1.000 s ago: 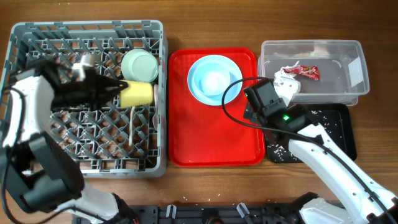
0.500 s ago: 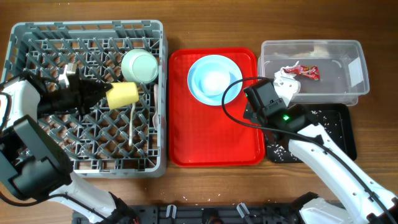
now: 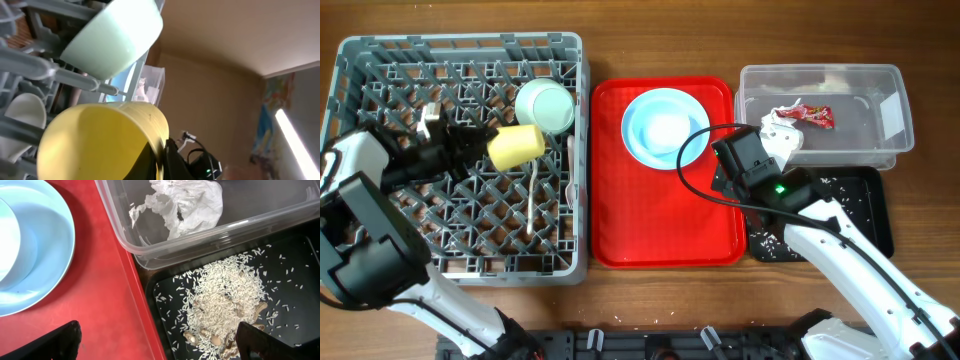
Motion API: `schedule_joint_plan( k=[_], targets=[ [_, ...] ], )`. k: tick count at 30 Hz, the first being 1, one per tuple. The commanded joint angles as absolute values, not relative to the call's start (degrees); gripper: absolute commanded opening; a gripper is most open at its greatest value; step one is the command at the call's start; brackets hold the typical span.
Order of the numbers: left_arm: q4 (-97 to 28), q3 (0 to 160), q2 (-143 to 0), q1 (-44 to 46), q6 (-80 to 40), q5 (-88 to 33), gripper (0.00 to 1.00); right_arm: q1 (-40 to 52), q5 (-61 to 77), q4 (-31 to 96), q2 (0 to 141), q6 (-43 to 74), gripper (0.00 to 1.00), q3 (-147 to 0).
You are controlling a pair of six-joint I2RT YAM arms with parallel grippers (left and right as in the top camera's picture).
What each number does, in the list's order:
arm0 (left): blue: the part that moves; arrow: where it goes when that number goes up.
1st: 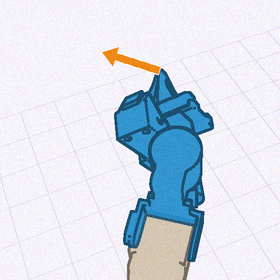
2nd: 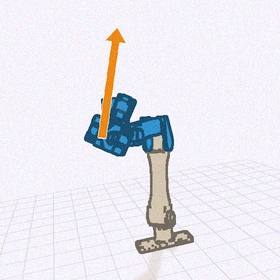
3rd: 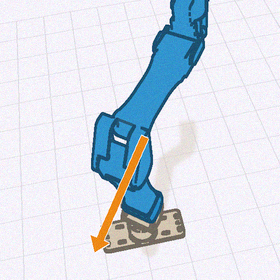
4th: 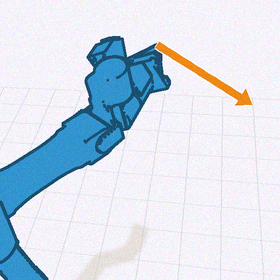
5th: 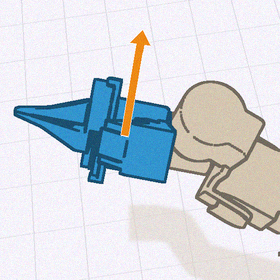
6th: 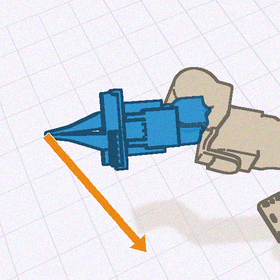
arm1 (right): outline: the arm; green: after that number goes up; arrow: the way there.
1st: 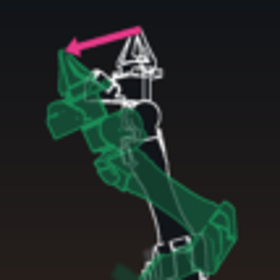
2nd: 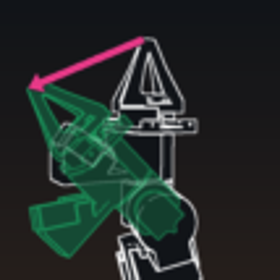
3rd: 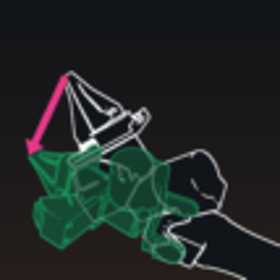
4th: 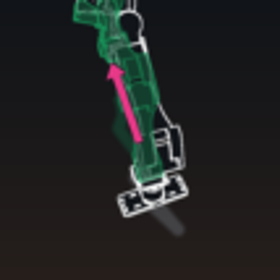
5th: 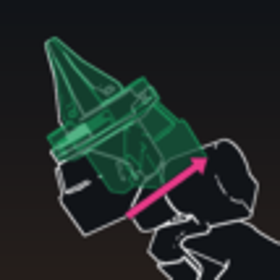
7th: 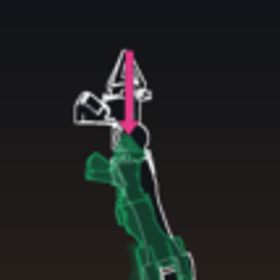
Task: Sort waste into correct bins and load items into the dishwasher rack
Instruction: 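Lower the yellow cup into the rack and open the left gripper, then return the left gripper to the tray and grasp the light-blue bowl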
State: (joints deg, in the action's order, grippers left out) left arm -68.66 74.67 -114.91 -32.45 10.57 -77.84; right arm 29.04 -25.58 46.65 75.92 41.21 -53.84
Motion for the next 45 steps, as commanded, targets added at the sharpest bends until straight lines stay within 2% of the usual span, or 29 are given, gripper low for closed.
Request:
schedule_joint_plan(
  k=[1,4,5,6,7,8,9,10,11,17,24,30,36,37,42,45],
  targets=[
    [-69.8,73.4,-117.2,-35.0,11.1,-67.3,0.04,28.8,-26.5,46.7,76.3,42.1,1.0,-54.4],
    [-70.5,73.4,-117.2,-36.9,11.1,-65.4,0.04,28.8,-26.5,46.7,76.3,42.2,1.0,-54.4],
    [-70.7,73.4,-117.2,-37.5,11.1,-64.7,0.09,28.8,-26.5,46.7,76.3,42.1,1.0,-54.4],
    [-70.7,73.4,-117.2,-38.1,11.1,-64.4,0.25,28.8,-26.5,46.7,76.3,42.2,1.0,-54.4],
    [-70.7,73.4,-117.2,-38.3,11.1,-64.4,0.35,28.8,-26.5,46.7,76.3,42.2,1.0,-54.4],
    [-70.7,73.5,-117.2,-38.7,11.1,-64.4,0.53,28.8,-26.5,46.7,76.3,42.1,0.99,-54.4],
    [-70.8,73.5,-117.2,-38.8,11.1,-64.4,0.57,28.8,-26.5,46.7,76.3,42.1,1.0,-54.4],
    [-70.8,73.5,-117.2,-38.9,10.7,-64.4,0.7,28.8,-26.5,46.7,76.3,42.2,1.0,-54.4],
    [-70.8,73.5,-117.0,-39.1,10.0,-64.4,1.0,28.8,-26.5,46.7,76.3,42.2,1.0,-54.4],
    [-73.0,74.7,-110.5,-39.8,10.0,-64.4,1.0,28.8,-26.5,46.7,76.3,42.2,1.0,-54.4],
    [-74.6,79.4,-89.6,-40.3,4.1,-61.6,0.99,28.8,-26.5,46.7,76.3,42.1,1.0,-54.4],
    [-66.9,79.5,-71.9,-40.3,-6.7,-44.8,1.0,28.8,-26.5,46.6,76.3,42.1,1.0,-54.4],
    [-68.0,79.5,-63.9,-37.0,-8.4,-48.2,0.99,28.8,-26.5,46.5,76.3,42.1,1.0,-54.4],
    [-68.4,79.5,-63.5,-35.1,-8.3,-48.3,0.91,28.8,-26.5,46.4,76.3,42.2,1.0,-54.4],
    [-67.4,79.2,-64.1,-20.1,-8.0,-41.5,0.37,28.8,-26.5,46.0,76.3,42.1,1.0,-54.4],
    [-64.2,78.3,-66.5,-8.8,-8.3,-36.2,0.3,28.8,-26.5,45.5,76.3,42.1,1.0,-54.4]
  ],
)
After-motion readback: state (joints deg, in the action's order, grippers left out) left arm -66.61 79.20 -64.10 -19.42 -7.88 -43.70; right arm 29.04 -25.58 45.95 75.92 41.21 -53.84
